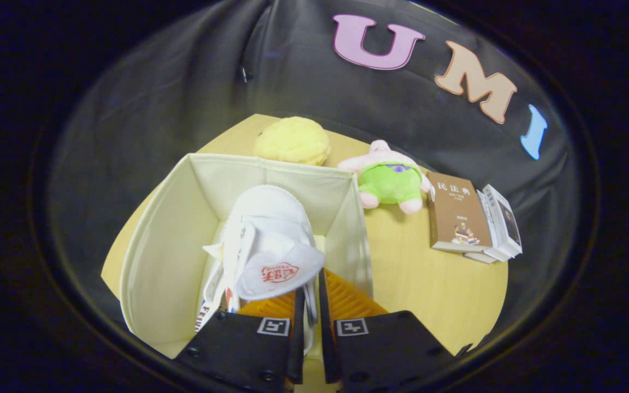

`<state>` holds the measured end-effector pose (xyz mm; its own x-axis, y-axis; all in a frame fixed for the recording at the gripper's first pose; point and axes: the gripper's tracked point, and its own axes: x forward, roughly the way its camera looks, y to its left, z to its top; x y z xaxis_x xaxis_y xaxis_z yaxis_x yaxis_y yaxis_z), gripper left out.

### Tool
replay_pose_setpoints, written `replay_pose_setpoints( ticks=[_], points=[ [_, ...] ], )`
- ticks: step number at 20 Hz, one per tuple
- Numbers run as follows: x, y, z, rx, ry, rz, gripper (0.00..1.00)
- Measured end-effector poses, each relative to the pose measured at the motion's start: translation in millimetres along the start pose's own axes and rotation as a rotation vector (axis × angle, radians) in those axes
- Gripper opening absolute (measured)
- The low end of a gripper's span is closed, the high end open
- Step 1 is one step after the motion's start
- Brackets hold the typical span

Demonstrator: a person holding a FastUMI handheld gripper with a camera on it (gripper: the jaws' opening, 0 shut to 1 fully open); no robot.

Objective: Open the storage box then place both shoes into the box .Put the left shoe in first, then the right shoe, with the right side of both shoes facing outward in a uniform manner.

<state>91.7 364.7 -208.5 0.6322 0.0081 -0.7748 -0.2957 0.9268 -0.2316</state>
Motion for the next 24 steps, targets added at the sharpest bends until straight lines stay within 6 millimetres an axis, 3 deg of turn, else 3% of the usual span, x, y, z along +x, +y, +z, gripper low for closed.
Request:
replay_pose_setpoints(
  ticks=[3,7,13,19,24],
  points=[
    [-17.6,-4.2,9.7,0.01,-0.059,0.03,0.42],
    [-54.4,-17.4,23.5,0.027,-0.162,0.074,0.65],
    [-110.3,-42.5,7.2,0.086,-0.309,0.169,1.0],
    [-154.9,-58.6,-21.0,0.156,-0.494,0.297,1.0],
    [-191.9,-101.9,-26.9,0.206,-0.73,0.254,0.99]
  ],
)
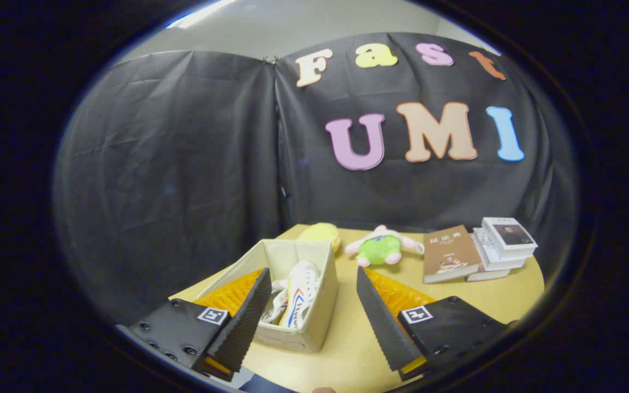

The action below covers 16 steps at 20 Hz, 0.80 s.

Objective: Open the storage box then place both shoes into the box .Put the left shoe in first, then the right shoe, with the right side of both shoes facing outward in a uniform manner.

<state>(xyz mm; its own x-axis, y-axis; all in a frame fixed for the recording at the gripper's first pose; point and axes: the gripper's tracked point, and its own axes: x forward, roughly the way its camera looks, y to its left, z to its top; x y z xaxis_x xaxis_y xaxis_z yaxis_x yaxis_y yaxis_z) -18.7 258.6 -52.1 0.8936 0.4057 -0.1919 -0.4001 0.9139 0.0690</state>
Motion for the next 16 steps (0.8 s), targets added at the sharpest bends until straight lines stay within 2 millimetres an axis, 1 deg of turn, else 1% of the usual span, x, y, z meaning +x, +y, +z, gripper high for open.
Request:
replay_pose_setpoints(
  ticks=[4,6,8,10,12,16],
  points=[
    [-25.6,-37.4,29.4,-0.06,-0.163,-0.133,0.99],
    [-34.1,-54.2,35.7,-0.077,-0.203,-0.196,0.99],
    [-40.9,-65.2,42.5,-0.087,-0.227,-0.239,0.99],
    [-45.2,-74.2,43.6,-0.082,-0.236,-0.266,0.99],
    [-41.8,-82.6,36.9,-0.079,-0.226,-0.276,0.99],
    [-46.8,-98.0,34.7,-0.122,-0.229,-0.314,0.99]
  ],
)
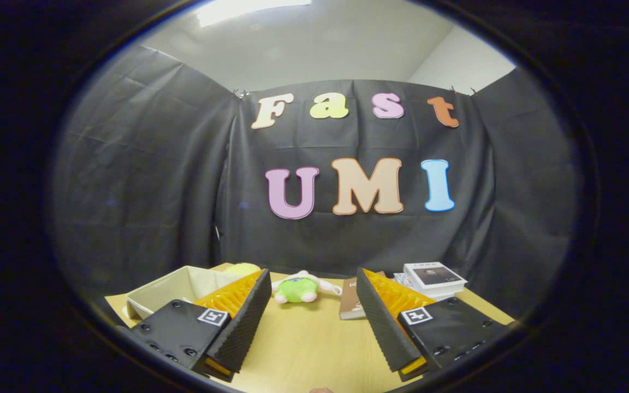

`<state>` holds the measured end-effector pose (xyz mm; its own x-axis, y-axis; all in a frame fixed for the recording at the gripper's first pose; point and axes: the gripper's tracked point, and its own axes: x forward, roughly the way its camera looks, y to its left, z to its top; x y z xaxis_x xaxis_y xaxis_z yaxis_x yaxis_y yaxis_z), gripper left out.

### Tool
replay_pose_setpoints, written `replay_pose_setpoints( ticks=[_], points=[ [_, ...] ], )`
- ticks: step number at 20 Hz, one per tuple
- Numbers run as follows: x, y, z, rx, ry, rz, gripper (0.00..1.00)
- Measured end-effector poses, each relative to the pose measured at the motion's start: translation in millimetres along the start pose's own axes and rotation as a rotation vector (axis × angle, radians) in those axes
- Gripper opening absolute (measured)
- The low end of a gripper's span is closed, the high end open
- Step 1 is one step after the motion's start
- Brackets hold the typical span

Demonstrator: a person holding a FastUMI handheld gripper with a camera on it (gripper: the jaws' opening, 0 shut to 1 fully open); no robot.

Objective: Open the storage box then place both shoes into the box .Put the left shoe in first, then the right shoe, with the right side of both shoes facing outward in a uniform manner.

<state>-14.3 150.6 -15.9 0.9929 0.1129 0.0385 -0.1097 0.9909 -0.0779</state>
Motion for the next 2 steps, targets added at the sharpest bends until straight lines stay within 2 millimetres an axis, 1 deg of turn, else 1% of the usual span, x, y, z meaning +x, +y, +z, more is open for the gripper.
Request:
replay_pose_setpoints(
  ticks=[2],
  points=[
    [-0.6,-1.9,-0.7,0.008,-0.003,-0.002,0.99]
  ],
)
